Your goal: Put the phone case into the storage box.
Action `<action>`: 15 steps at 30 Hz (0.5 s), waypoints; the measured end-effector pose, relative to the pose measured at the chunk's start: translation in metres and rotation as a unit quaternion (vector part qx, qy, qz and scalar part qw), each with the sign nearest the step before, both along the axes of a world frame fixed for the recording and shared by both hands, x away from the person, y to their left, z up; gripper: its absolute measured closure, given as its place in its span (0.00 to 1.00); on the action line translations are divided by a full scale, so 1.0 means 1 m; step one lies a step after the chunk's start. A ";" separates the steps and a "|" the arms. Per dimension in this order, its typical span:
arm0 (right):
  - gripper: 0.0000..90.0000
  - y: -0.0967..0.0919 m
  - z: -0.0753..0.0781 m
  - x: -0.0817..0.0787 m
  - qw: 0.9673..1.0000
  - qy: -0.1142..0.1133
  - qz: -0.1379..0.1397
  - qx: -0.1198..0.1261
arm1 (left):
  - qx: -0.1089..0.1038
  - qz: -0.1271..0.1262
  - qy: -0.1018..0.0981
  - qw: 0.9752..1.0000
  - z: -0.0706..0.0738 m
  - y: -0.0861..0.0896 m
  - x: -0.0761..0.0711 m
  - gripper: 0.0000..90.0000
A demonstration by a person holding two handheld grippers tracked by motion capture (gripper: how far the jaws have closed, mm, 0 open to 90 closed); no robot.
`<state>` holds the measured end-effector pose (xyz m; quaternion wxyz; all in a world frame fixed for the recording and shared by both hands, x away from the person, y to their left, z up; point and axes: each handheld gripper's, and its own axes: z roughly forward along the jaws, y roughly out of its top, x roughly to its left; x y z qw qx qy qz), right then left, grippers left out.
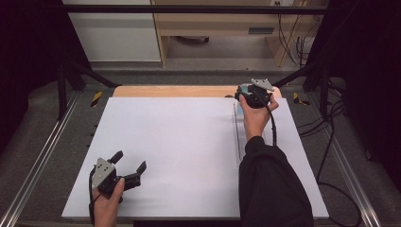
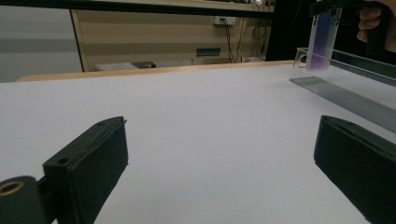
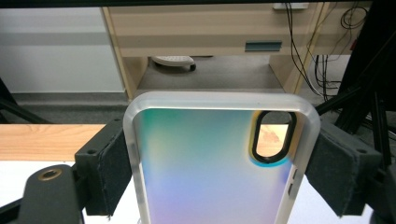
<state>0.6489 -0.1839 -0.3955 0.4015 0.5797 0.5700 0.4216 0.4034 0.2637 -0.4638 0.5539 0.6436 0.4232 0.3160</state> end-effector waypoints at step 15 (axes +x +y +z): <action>0.19 0.000 -0.013 0.000 1.000 0.009 -0.004 -0.004 | 0.002 -0.001 -0.001 1.000 0.000 -0.002 0.000 0.03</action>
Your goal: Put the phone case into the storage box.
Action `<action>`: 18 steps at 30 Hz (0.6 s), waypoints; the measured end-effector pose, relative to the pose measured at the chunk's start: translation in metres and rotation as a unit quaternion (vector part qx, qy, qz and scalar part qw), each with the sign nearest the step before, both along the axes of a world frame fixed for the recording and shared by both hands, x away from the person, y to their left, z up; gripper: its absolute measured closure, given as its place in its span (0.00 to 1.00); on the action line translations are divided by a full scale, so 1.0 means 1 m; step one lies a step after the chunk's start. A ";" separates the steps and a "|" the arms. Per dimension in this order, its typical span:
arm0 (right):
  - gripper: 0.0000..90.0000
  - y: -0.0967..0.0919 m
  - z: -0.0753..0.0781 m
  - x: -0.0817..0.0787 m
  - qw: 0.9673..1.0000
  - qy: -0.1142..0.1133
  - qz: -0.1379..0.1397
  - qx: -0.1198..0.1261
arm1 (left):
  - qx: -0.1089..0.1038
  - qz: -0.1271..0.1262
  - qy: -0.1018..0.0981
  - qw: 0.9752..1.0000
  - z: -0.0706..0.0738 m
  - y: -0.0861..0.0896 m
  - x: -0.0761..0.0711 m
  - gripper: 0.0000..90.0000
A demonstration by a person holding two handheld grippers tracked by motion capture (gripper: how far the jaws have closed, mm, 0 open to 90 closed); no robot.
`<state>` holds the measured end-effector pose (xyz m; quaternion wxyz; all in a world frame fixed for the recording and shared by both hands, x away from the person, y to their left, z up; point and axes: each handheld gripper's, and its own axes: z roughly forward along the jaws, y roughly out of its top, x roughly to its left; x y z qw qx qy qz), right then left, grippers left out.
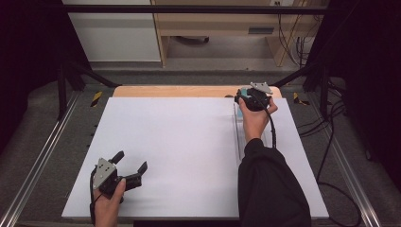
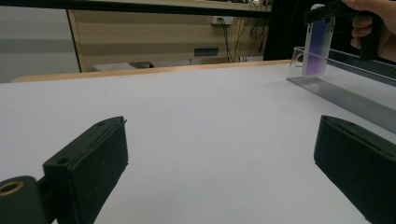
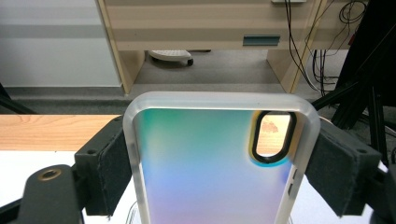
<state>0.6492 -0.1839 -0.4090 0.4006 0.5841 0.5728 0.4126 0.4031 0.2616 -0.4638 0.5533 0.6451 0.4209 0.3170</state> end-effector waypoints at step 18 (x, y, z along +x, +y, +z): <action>0.19 0.003 -0.006 0.002 1.000 0.005 0.005 -0.006 | 0.001 -0.007 0.002 1.000 0.000 -0.001 0.000 0.03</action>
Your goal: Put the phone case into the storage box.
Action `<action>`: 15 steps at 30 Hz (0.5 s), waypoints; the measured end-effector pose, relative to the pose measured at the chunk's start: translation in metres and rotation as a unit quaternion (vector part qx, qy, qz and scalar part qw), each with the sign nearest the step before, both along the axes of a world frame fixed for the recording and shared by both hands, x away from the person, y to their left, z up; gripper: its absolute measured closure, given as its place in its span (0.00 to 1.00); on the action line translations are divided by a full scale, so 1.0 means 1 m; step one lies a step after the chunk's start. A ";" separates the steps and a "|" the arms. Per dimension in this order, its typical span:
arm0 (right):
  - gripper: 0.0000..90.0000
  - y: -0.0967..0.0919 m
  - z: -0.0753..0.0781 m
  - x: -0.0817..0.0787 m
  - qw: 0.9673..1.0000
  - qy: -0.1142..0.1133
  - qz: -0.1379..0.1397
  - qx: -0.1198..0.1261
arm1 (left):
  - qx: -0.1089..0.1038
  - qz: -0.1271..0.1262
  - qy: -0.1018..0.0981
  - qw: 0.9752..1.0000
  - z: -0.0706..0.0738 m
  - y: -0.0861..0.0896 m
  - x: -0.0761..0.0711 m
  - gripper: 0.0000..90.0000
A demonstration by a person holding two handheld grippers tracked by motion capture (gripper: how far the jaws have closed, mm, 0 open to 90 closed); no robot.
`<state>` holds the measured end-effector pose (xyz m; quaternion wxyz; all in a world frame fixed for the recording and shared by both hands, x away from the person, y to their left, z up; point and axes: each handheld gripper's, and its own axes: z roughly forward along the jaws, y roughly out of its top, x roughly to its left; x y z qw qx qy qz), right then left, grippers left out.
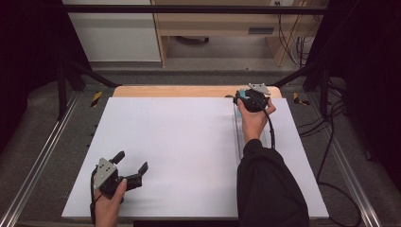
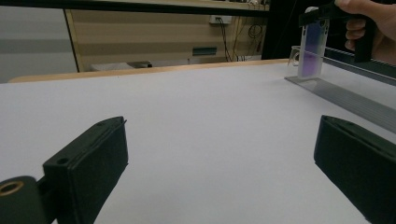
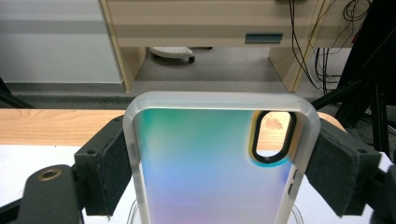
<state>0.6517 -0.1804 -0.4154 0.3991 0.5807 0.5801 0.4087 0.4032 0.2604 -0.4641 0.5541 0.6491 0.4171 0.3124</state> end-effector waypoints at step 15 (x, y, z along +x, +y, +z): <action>0.19 0.003 -0.003 0.002 1.000 -0.001 -0.004 0.001 | -0.001 -0.002 0.000 1.000 0.000 -0.001 0.000 0.03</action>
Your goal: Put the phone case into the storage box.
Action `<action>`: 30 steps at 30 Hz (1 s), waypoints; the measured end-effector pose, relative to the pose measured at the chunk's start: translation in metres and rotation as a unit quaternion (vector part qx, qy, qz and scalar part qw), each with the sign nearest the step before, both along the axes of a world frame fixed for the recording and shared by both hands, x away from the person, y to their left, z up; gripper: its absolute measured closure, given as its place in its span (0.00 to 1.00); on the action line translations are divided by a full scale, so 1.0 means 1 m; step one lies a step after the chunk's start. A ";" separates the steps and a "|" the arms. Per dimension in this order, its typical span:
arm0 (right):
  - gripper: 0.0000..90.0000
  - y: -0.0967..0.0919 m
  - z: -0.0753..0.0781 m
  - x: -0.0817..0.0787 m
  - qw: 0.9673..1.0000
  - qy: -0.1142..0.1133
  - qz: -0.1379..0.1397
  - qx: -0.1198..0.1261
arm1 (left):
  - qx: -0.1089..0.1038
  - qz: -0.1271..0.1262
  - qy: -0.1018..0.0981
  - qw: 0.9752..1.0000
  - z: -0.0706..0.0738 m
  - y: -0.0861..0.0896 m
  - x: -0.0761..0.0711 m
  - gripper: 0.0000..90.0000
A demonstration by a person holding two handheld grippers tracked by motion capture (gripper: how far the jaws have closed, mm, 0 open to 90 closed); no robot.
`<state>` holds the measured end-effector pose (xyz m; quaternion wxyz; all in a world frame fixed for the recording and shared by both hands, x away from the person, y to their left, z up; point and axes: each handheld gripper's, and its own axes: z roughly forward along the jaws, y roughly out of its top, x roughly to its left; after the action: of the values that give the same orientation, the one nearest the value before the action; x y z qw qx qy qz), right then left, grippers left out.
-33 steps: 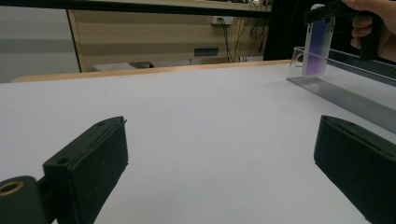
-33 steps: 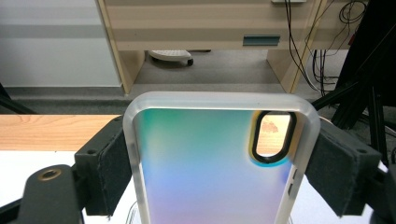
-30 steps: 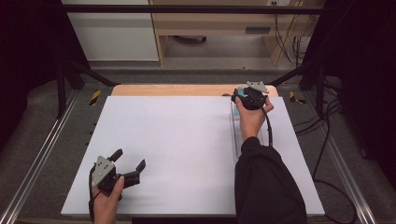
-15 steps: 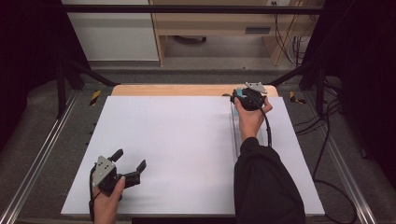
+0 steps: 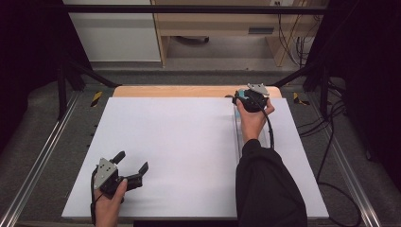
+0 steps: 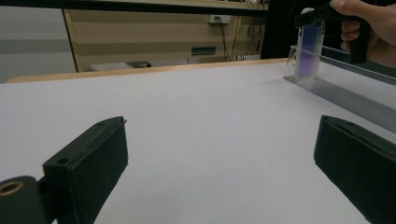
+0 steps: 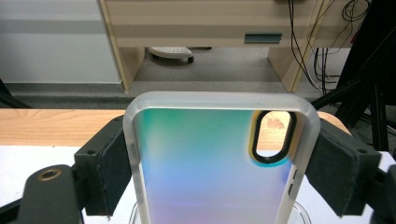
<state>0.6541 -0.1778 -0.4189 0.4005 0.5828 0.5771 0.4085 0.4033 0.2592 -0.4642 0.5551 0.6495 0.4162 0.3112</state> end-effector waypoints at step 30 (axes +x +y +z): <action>0.19 0.003 -0.001 0.004 1.000 0.002 -0.007 -0.006 | 0.000 0.000 0.000 1.000 0.000 0.000 0.000 0.03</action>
<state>0.6578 -0.1745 -0.4199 0.4057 0.5853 0.5765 0.4007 0.4030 0.2592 -0.4638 0.5549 0.6499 0.4160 0.3110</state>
